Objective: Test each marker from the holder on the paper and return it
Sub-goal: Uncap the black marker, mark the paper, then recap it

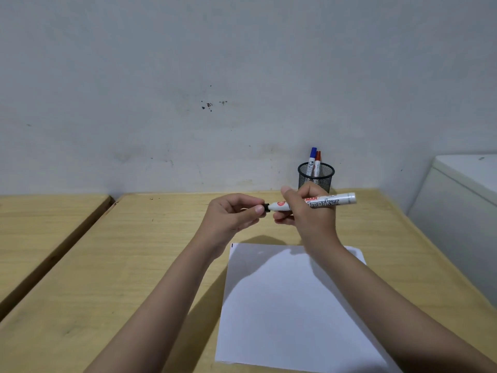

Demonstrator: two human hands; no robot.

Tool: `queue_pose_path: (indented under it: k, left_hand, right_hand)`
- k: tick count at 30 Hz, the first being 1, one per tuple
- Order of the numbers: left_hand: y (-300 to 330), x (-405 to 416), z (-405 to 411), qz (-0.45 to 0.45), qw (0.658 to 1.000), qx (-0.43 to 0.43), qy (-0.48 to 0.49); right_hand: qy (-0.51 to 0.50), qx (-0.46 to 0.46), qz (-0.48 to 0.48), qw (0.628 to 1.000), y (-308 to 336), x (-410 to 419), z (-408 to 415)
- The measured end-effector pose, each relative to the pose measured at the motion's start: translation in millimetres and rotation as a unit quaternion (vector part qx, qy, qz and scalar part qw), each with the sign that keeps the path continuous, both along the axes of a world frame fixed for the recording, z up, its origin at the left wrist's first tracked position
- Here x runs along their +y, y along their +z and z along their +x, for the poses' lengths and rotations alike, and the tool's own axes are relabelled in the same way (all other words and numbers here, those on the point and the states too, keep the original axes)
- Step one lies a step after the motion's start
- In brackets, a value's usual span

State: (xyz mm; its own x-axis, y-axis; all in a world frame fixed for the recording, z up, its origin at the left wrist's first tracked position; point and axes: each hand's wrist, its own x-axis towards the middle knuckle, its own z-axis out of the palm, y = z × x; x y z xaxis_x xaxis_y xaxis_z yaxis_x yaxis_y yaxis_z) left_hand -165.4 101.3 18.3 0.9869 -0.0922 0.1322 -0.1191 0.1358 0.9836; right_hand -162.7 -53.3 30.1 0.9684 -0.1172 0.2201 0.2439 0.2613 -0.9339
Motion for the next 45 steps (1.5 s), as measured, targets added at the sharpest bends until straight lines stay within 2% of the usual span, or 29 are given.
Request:
queue_pose_path:
  k: [4,10,18,20,23,26,28,30,32,34,39,45]
  left_hand:
    - [8.6,-5.3,-10.6,0.02,0.999,-0.032,0.008]
    - [23.0,-12.4,-22.9,0.005,0.996,-0.075,0.037]
    - [28.8,-22.7,-32.6,0.009,0.989,-0.129,0.07]
    - [29.8,-23.6,-32.4,0.024,0.987,-0.135,0.081]
    - [31.2,-22.3,-26.1,0.037,0.982,-0.133,0.127]
    - [32.7,-19.7,-15.0,0.059,0.97,-0.133,0.193]
    - [33.7,-17.1,-7.5,0.083,0.96,-0.139,0.229]
    - [33.5,-21.1,1.4,0.097,0.956,-0.142,0.239]
    - [32.7,-26.8,6.7,0.098,0.958,-0.137,0.232]
    - [33.0,-37.5,14.9,0.098,0.961,-0.137,0.218]
    - [45.1,-63.3,44.3,0.092,0.965,-0.141,0.2]
    - [63.1,-102.4,93.7,0.084,0.971,-0.161,0.155]
  right_hand:
    - [0.021,-0.003,-0.009,1.0,9.7,-3.9,-5.0]
    - [0.032,-0.018,0.017,0.999,20.5,-6.2,-9.8]
    - [0.011,-0.06,0.053,0.997,26.1,-5.0,-15.2]
    - [0.04,-0.024,0.064,0.997,25.1,-5.6,-12.4]
    - [0.104,0.085,0.082,0.988,21.9,-7.7,-6.7]
    - [0.1,0.122,-0.006,0.987,20.1,-15.5,-4.0]
    - [0.048,0.054,-0.092,0.993,17.2,-22.0,-3.1]
    - [-0.024,-0.072,-0.201,0.977,15.9,-31.7,2.7]
    - [-0.049,-0.186,-0.343,0.919,16.2,-38.1,10.4]
    - [-0.048,-0.244,-0.434,0.866,13.0,-46.6,23.6]
    - [-0.079,-0.279,-0.452,0.843,15.1,-71.7,50.5]
    - [-0.102,-0.274,-0.406,0.866,28.5,-102.8,91.6]
